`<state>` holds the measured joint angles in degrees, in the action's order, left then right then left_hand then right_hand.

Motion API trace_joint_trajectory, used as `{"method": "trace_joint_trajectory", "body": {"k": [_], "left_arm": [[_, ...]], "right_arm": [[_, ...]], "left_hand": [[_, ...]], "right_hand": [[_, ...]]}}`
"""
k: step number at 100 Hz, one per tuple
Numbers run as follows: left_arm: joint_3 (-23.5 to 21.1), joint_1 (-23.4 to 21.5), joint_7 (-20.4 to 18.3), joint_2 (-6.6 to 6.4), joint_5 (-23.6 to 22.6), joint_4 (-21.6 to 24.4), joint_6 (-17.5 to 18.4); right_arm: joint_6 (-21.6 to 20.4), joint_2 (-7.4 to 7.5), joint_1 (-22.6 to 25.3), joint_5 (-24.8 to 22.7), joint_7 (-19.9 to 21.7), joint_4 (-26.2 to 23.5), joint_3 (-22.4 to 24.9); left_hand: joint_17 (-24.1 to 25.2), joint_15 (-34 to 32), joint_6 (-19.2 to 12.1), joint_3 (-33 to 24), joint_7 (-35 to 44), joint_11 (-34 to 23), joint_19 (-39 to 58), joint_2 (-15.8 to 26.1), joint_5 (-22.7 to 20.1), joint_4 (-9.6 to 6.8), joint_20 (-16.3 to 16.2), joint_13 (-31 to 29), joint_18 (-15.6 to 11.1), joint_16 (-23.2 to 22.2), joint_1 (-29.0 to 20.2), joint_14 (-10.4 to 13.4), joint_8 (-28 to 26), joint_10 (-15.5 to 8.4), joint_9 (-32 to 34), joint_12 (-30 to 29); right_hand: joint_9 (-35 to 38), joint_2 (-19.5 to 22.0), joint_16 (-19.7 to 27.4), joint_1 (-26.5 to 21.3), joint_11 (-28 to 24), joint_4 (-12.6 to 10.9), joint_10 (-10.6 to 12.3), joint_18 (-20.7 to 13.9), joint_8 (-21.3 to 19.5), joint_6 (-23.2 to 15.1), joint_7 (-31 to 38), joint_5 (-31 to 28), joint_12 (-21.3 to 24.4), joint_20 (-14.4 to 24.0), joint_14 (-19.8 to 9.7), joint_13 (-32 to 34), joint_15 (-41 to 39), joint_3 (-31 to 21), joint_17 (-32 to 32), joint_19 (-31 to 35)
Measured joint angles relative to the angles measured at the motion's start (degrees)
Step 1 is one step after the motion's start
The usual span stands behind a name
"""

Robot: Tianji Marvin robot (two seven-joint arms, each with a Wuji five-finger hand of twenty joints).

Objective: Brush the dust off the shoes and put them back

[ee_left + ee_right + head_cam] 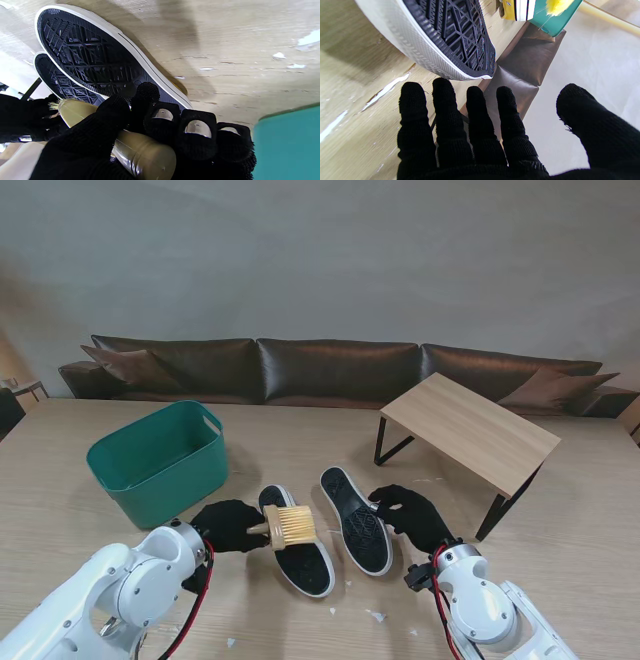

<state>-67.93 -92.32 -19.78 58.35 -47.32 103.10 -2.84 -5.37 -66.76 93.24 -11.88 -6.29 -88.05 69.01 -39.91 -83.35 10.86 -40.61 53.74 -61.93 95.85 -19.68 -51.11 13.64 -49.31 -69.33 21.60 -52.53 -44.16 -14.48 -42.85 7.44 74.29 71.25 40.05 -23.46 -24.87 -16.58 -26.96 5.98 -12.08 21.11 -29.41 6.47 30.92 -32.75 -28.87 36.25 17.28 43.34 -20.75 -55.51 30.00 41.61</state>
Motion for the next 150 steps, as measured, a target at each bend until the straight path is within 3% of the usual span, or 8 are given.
{"method": "trace_joint_trajectory", "body": {"k": [20,101,150], "left_arm": [[0.6,0.1,-1.6,0.02,-0.1,-0.3,-1.7],[-4.1,-7.7,-2.4,0.11,-6.2,2.2,-6.5],[-9.7,-13.9,-4.4,0.16,-11.6,8.1,-5.1]], "right_arm": [[0.0,-0.01,0.0,0.0,0.0,0.1,0.0],[0.0,-0.03,-0.1,0.2,0.0,0.2,-0.1],[0.2,-0.01,-0.1,0.4,0.3,0.2,-0.1]], "left_hand": [[0.0,0.0,0.0,0.0,0.0,0.0,0.0,0.0,0.0,0.0,0.0,0.0,0.0,0.0,0.0,0.0,0.0,0.0,0.0,0.0],[0.0,0.0,0.0,0.8,-0.3,0.2,0.0,0.0,0.0,-0.02,0.0,0.0,0.0,0.0,-0.6,0.0,0.0,0.1,0.0,0.0],[0.0,0.0,0.0,1.3,-0.4,0.2,0.0,0.0,0.0,-0.03,0.0,0.0,0.0,0.0,-0.6,0.0,0.0,0.1,0.0,0.0]], "right_hand": [[0.0,0.0,0.0,0.0,0.0,0.0,0.0,0.0,0.0,0.0,0.0,0.0,0.0,0.0,0.0,0.0,0.0,0.0,0.0,0.0],[0.0,0.0,0.0,0.0,0.0,0.0,0.0,0.0,0.0,0.0,0.0,0.0,0.0,-0.1,0.0,0.0,0.0,0.0,0.0,0.0],[0.0,0.0,0.0,0.0,0.0,0.0,0.0,0.0,0.0,0.0,0.0,0.0,0.0,-0.1,0.0,-0.4,0.0,0.0,0.0,0.0]]}}
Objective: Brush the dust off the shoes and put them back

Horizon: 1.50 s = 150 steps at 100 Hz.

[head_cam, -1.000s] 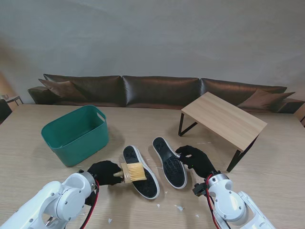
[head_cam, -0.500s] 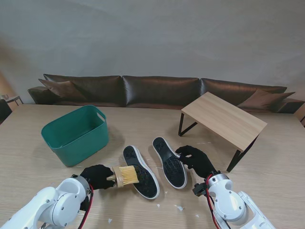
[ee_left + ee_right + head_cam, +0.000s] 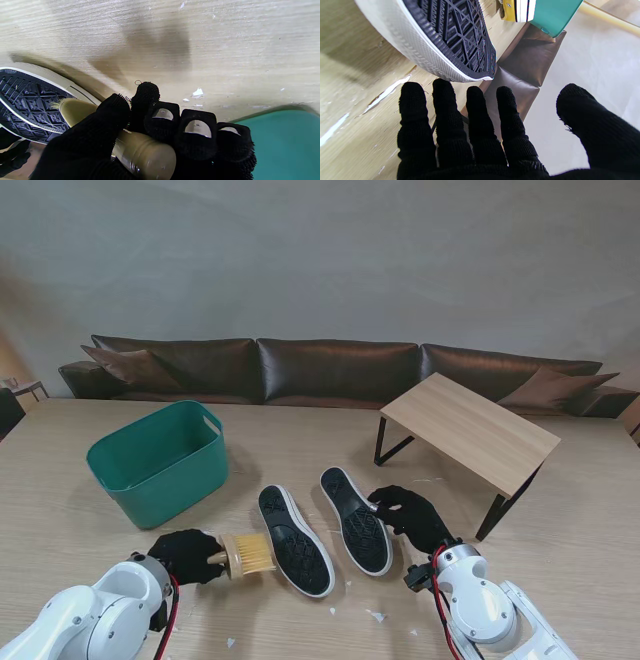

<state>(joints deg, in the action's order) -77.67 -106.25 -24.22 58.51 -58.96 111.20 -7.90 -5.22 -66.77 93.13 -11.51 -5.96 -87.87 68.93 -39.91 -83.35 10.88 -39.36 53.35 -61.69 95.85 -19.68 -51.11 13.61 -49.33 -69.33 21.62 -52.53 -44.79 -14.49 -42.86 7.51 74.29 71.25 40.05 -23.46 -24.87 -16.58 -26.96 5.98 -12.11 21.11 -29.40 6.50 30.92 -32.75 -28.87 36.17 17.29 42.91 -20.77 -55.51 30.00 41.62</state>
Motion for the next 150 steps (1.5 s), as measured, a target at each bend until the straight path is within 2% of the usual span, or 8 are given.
{"method": "trace_joint_trajectory", "body": {"k": [26,47,66,85,113,135,150], "left_arm": [[-0.9,1.0,-0.3,-0.02,0.6,1.6,4.5],[1.2,6.7,0.8,-0.14,5.1,-0.3,6.9],[4.9,14.0,1.8,-0.19,9.1,-5.7,8.2],[9.5,21.1,3.7,-0.18,13.1,-12.0,8.3],[17.4,31.4,4.1,-0.05,18.7,-20.5,8.3],[24.1,38.7,4.3,0.5,21.2,-26.8,8.1],[28.5,43.8,4.3,1.1,24.8,-31.3,8.0]], "right_arm": [[0.1,-0.02,-0.1,0.0,-0.2,0.1,-0.2],[0.2,-0.07,-0.3,-0.3,-0.7,0.4,-0.3],[0.5,-0.33,-0.8,-0.8,-1.9,0.8,-0.3],[0.9,-0.57,-1.5,-1.5,-3.0,1.2,-0.3],[2.0,-1.03,-3.0,-2.6,-5.2,2.5,-0.7],[2.8,-1.37,-3.9,-2.6,-6.1,3.2,-0.8],[2.9,-1.4,-3.9,-2.6,-6.0,3.2,-0.7]], "left_hand": [[0.0,0.0,0.0,0.0,0.0,0.0,0.0,0.0,0.0,0.0,0.0,0.0,0.0,0.0,0.0,0.0,0.0,0.0,0.0,0.0],[0.0,0.0,0.0,0.0,0.0,0.0,0.0,0.0,0.0,0.0,0.0,0.0,0.0,0.0,0.0,0.0,0.0,0.0,0.0,0.0],[0.0,0.0,0.0,0.0,0.0,0.0,0.0,0.0,0.0,0.0,0.0,0.0,0.0,0.0,0.0,0.0,0.0,0.0,0.0,0.0],[0.0,0.0,0.1,0.0,-0.2,0.0,0.0,0.0,0.0,0.0,0.0,0.0,0.0,0.0,0.0,0.0,0.0,0.0,0.0,0.0],[0.0,0.0,0.2,0.5,-0.4,0.0,0.0,0.0,0.0,-0.03,-0.1,0.0,0.1,0.0,-0.7,0.0,0.0,0.0,0.0,0.0],[0.0,0.0,0.2,0.8,-0.6,0.0,0.0,0.0,0.0,-0.04,-0.1,0.0,0.1,0.0,-0.7,-0.1,-0.2,0.0,0.0,0.0],[0.0,0.0,0.2,0.8,-0.8,0.0,0.0,0.0,0.0,-0.04,-0.1,0.0,0.2,0.0,-0.7,-0.1,-0.2,0.0,0.0,0.0]], "right_hand": [[0.0,0.0,0.0,0.0,0.0,0.0,0.0,0.0,0.0,0.0,0.0,0.0,0.0,0.0,0.0,0.0,0.0,0.0,0.0,0.0],[0.0,0.0,0.0,0.0,0.0,0.0,0.0,0.0,0.0,0.0,0.0,0.0,0.0,0.0,0.0,0.0,-0.1,0.0,0.0,0.0],[0.0,0.0,0.0,0.0,0.0,0.0,0.0,0.0,0.0,0.0,0.0,0.0,0.0,0.0,0.0,0.0,-0.1,0.0,0.0,0.0],[0.0,0.0,0.0,0.0,0.0,0.0,0.0,0.0,0.0,0.0,0.0,0.0,0.0,0.0,0.0,0.0,-0.2,0.0,0.0,0.0],[0.0,0.0,0.0,0.0,0.0,0.0,0.0,0.0,0.0,0.0,0.0,0.0,0.0,0.0,0.0,0.0,-0.2,0.0,0.0,0.6],[0.0,0.0,0.0,0.0,-0.1,0.0,-0.1,0.0,0.0,0.0,0.0,0.0,0.0,0.0,0.0,0.0,-0.2,0.0,0.0,0.6],[0.0,0.0,0.0,0.0,-0.7,0.0,-0.1,0.0,0.0,0.0,0.0,0.0,0.0,0.0,0.0,0.0,-0.3,0.0,0.0,0.7]]}}
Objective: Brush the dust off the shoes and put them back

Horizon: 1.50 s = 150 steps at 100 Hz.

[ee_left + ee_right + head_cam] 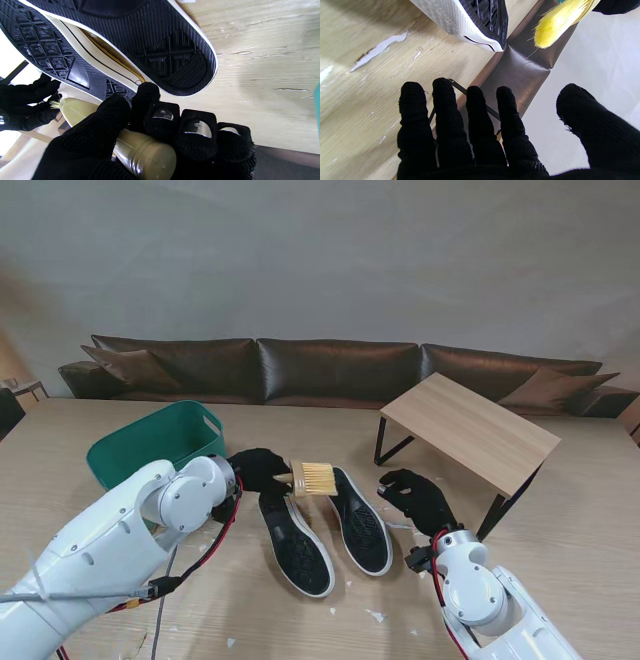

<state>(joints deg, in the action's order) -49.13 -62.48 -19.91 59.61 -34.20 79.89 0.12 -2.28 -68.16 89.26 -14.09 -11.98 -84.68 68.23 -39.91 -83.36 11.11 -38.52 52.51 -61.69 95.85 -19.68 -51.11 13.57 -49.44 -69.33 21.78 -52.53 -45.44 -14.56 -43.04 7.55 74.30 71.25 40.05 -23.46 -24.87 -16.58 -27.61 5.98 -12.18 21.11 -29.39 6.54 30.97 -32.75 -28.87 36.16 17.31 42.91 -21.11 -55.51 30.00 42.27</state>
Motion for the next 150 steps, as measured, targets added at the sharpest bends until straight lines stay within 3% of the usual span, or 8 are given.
{"method": "trace_joint_trajectory", "body": {"k": [39,80,107,150], "left_arm": [[8.8,8.9,1.2,2.27,6.2,-9.2,-0.3],[15.2,12.3,1.1,3.42,5.7,-10.3,-6.3],[16.0,12.9,-1.0,3.15,2.2,-9.2,-8.2],[14.5,11.8,0.4,3.13,3.5,-9.5,-7.7]], "right_arm": [[0.7,-0.09,-0.3,0.1,-0.2,0.2,0.0],[1.3,-0.15,-0.6,0.7,-0.1,0.3,0.2],[1.4,-0.15,-0.6,1.0,0.2,0.3,0.2],[1.3,-0.14,-0.6,1.5,0.8,0.3,0.2]], "left_hand": [[-0.1,-0.1,0.4,0.1,-0.3,0.0,0.0,0.0,0.0,-0.02,0.0,0.0,0.0,0.0,0.0,0.0,-0.1,0.0,0.0,0.0],[-1.9,-2.0,0.6,0.9,-0.3,-0.4,0.1,0.0,-0.1,-0.06,-0.1,0.0,0.0,0.9,-0.7,0.0,-1.6,0.1,0.0,-0.6],[-2.0,-2.2,0.2,1.6,0.8,-0.6,0.1,0.0,-0.6,-0.07,0.0,0.0,0.0,1.5,-0.7,0.0,-2.4,0.1,0.5,-0.8],[-2.0,-2.6,0.6,1.6,-0.4,-0.7,0.5,0.0,-0.6,-0.09,0.1,0.0,0.1,2.0,-0.7,0.0,-2.0,0.1,0.5,-1.4]], "right_hand": [[0.0,0.0,0.0,0.0,0.0,0.0,0.0,0.0,0.0,0.3,0.1,0.0,0.0,-0.1,0.0,0.0,0.0,0.0,0.0,0.3],[0.0,0.0,0.0,0.0,0.0,0.0,0.0,0.0,0.0,0.4,0.1,0.0,0.0,-0.1,0.0,0.0,0.0,0.0,0.0,0.3],[0.0,0.0,0.0,0.0,0.0,0.0,0.0,0.0,0.2,0.4,0.1,0.0,0.0,-0.2,0.0,0.0,0.0,0.0,0.0,0.3],[0.0,0.0,0.0,0.0,0.0,0.0,-0.1,0.0,0.5,0.4,0.1,0.0,0.0,-0.3,0.1,0.0,0.0,0.0,0.0,0.5]]}}
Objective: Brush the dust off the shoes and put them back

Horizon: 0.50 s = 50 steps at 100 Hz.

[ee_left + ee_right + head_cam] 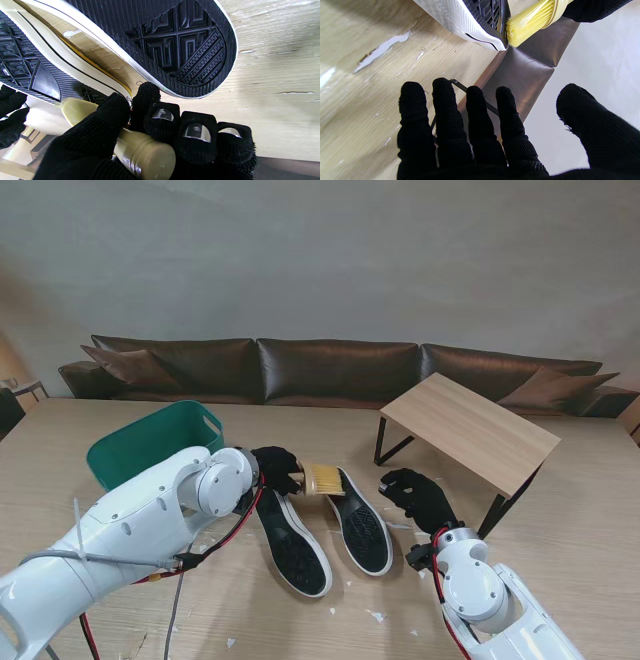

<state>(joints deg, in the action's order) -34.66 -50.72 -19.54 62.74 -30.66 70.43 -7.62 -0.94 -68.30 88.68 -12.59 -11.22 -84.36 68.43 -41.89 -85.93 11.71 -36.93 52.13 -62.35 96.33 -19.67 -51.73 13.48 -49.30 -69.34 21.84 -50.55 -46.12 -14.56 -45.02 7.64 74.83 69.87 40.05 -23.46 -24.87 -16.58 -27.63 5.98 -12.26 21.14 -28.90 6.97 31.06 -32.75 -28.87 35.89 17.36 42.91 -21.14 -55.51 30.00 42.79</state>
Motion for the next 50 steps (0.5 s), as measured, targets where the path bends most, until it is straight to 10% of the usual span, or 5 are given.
{"method": "trace_joint_trajectory", "body": {"k": [50], "left_arm": [[-0.9,0.0,-3.0,-1.28,-3.4,1.9,1.4]], "right_arm": [[-0.1,0.01,0.1,0.5,0.2,0.0,-0.1]], "left_hand": [[0.0,-0.1,0.0,0.1,-1.2,0.0,0.1,0.0,0.0,-0.01,0.0,0.0,0.0,0.2,0.0,0.0,1.0,0.0,0.0,0.0]], "right_hand": [[0.0,0.0,0.0,0.0,0.0,0.0,0.0,0.0,0.0,0.0,0.0,0.0,0.0,0.0,0.0,0.0,0.0,0.0,0.0,0.0]]}}
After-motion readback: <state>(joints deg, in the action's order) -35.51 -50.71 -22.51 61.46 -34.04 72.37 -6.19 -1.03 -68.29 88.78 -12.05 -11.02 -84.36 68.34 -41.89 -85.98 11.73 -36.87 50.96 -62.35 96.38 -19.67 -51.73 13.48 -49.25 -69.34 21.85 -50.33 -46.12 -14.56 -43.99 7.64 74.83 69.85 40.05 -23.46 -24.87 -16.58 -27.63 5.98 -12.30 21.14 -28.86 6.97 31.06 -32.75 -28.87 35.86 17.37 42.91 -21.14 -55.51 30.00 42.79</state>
